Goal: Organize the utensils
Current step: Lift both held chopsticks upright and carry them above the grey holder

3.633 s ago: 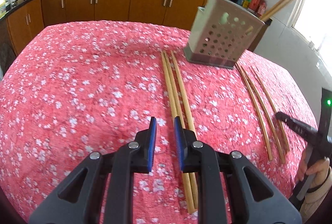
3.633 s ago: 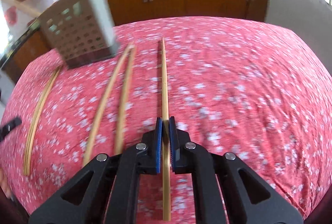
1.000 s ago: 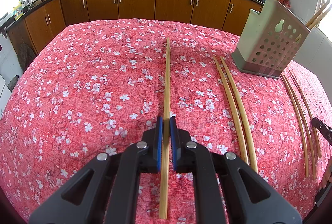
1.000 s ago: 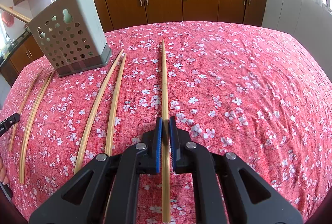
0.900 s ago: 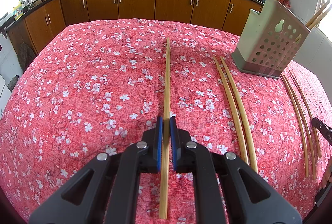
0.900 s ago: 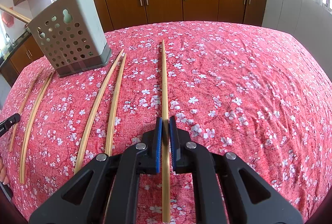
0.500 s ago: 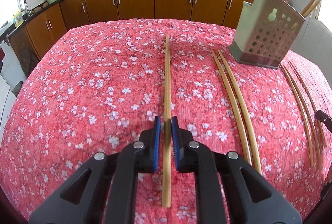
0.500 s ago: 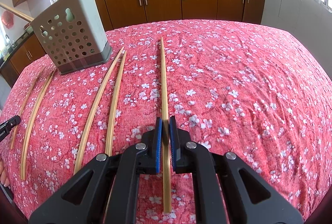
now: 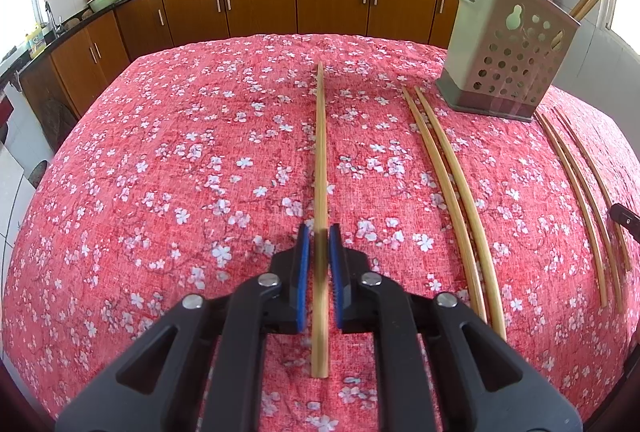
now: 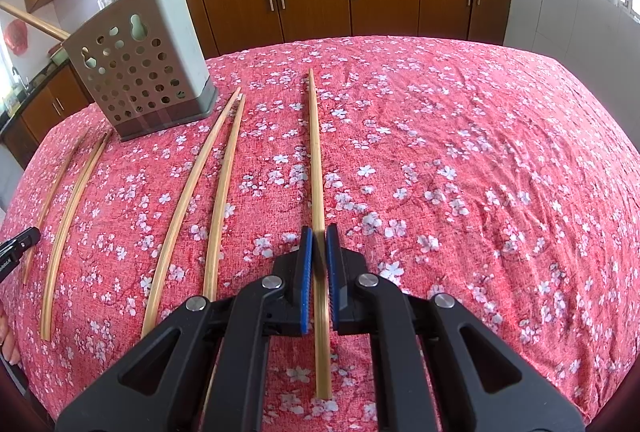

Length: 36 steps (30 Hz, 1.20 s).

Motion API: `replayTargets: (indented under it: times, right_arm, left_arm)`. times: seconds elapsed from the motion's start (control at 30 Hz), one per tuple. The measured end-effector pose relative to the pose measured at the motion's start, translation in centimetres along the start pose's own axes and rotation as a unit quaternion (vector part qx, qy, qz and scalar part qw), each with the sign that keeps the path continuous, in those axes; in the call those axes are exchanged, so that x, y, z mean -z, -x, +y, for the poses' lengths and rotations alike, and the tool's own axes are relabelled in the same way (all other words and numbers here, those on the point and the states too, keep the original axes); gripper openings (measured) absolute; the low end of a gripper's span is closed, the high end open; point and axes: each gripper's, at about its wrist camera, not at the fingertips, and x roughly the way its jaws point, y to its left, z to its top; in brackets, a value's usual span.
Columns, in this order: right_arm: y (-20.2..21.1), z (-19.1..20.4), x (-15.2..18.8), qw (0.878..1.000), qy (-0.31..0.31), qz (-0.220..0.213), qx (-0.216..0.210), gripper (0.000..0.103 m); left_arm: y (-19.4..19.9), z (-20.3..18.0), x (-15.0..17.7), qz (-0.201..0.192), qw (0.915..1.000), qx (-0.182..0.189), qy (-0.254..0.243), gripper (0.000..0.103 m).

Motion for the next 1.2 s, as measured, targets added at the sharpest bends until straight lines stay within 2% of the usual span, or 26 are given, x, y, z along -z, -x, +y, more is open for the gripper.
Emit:
replayTargets:
  times: [0.17, 0.5, 0.63, 0.8, 1.0, 1.2]
  right_arm:
    - [1.1, 0.0, -0.5, 1.0, 0.009, -0.015, 0.002, 0.008]
    - [7.9, -0.9, -3.3, 0.992, -0.017, -0.129, -0.001, 0.008]
    - [8.9, -1.8, -3.8, 0.988, -0.026, -0.155, -0.004, 0.008]
    - [9.4, -1.9, -4.1, 0.986, -0.029, -0.165, -0.009, 0.008]
    - [12.5, -1.3, -5.6, 0.972, -0.03, -0.231, -0.019, 0.008]
    - [16.2, -0.1, -8.1, 0.959, -0.023, -0.279, -0.052, 0.008]
  left_arm:
    - [0.8, 0.3, -0.4, -0.001, 1.0, 0.009, -0.001, 0.008]
    - [7.8, 2.0, -3.3, -0.094, 0.9937, 0.051, 0.033, 0.008]
    - [10.0, 2.3, -4.3, -0.128, 0.9881, 0.068, 0.051, 0.008]
    - [11.5, 1.9, -5.2, -0.151, 0.9845, 0.071, 0.053, 0.008]
    - [14.5, 1.3, -7.3, -0.181, 0.9782, 0.094, 0.038, 0.008]
    - [17.6, -0.1, -9.2, -0.21, 0.97, 0.122, 0.018, 0.008]
